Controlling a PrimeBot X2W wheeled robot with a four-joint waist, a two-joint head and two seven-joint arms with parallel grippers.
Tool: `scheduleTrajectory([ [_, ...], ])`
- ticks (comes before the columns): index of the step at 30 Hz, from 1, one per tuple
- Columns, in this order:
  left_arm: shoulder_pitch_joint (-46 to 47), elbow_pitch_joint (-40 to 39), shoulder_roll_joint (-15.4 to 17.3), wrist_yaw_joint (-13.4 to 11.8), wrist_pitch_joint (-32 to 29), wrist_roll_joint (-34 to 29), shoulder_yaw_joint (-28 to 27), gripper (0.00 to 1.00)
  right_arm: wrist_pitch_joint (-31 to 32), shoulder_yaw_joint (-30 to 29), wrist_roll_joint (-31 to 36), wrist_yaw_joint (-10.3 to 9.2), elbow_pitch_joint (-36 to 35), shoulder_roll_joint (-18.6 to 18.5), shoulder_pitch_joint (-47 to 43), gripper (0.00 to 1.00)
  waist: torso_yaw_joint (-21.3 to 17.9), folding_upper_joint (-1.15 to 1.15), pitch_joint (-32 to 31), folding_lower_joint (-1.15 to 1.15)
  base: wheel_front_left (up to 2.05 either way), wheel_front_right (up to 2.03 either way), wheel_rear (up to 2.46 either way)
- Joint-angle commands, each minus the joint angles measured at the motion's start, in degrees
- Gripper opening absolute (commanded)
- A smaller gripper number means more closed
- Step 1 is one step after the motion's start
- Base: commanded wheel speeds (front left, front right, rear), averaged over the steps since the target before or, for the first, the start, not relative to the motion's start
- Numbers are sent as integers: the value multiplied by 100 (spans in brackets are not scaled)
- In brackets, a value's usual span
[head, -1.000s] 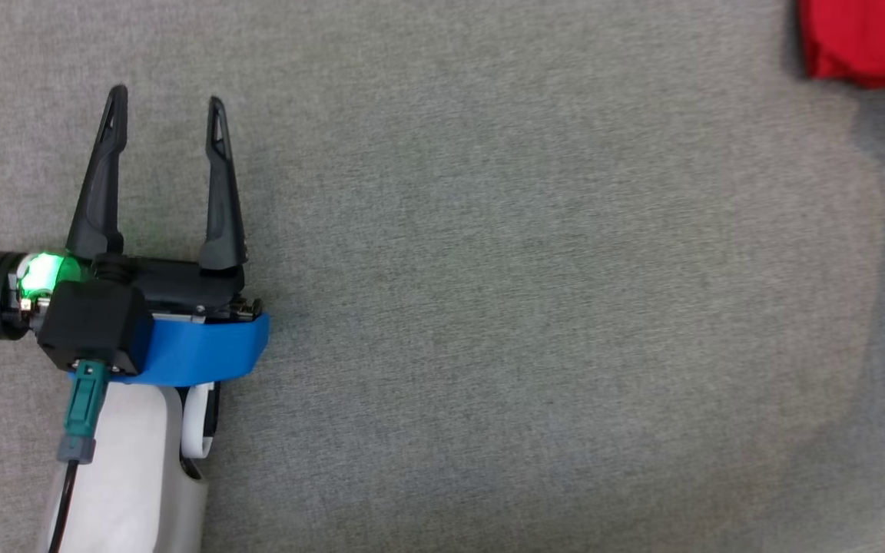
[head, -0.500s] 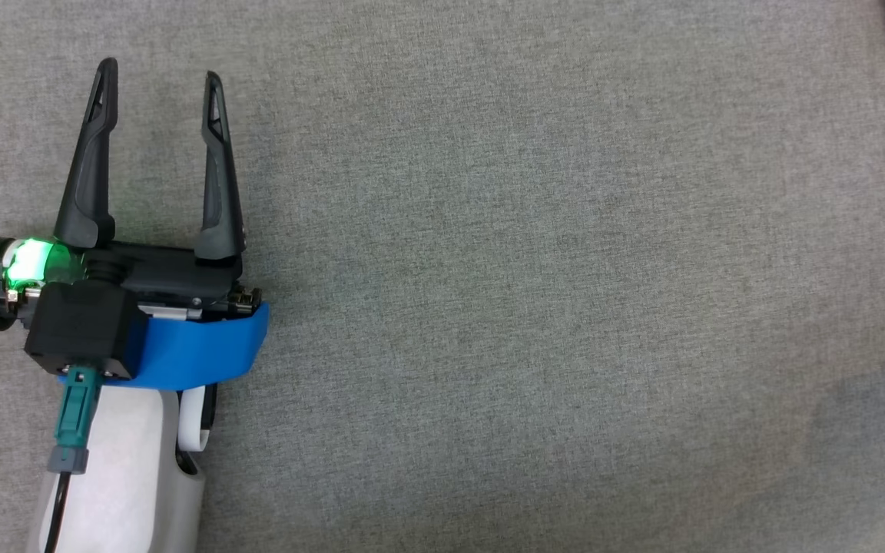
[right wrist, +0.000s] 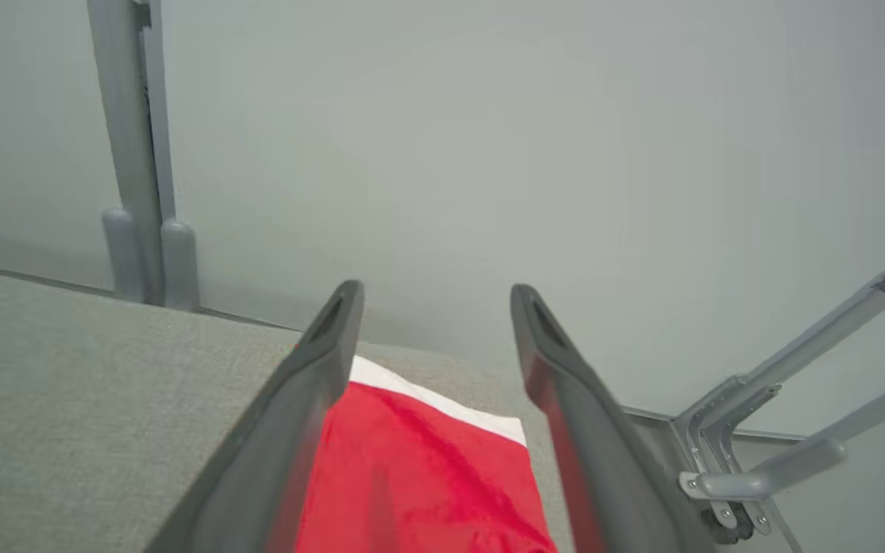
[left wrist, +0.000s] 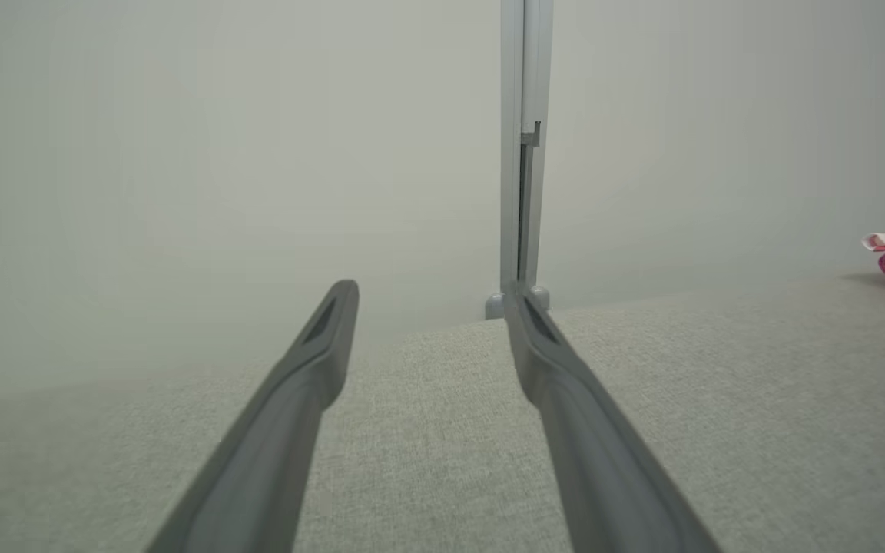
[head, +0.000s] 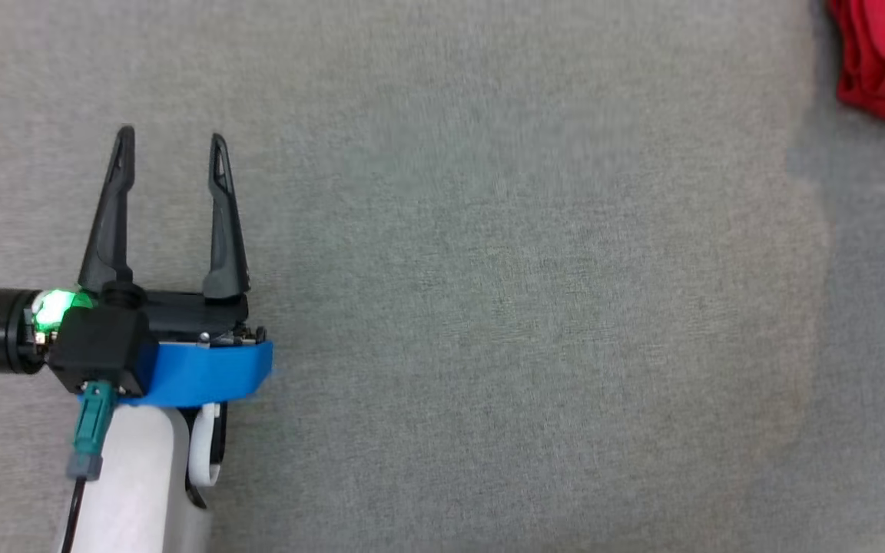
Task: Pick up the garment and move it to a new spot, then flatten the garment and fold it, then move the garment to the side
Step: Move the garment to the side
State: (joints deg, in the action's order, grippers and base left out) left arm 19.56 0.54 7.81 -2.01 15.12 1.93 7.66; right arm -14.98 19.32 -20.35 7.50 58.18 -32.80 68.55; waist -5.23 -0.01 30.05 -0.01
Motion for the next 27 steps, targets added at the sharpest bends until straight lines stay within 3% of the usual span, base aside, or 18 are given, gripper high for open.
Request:
scheduleTrajectory([
  [1,-90,30,6,-24,3,23,-49,100,-24,-47,-37,-1,-137,98,-204,100,-49,1,-170,1,0,0,0],
  [14,-1002,293,-136,-77,3,362,-294,100,-23,-200,-63,-1,-1775,1010,-2113,100,246,1,-1443,1,0,0,0],
  [27,-1629,621,-270,7,4,456,-450,100,-24,-788,-182,0,-2945,1418,-4180,100,350,1,-2240,1,0,0,0],
])
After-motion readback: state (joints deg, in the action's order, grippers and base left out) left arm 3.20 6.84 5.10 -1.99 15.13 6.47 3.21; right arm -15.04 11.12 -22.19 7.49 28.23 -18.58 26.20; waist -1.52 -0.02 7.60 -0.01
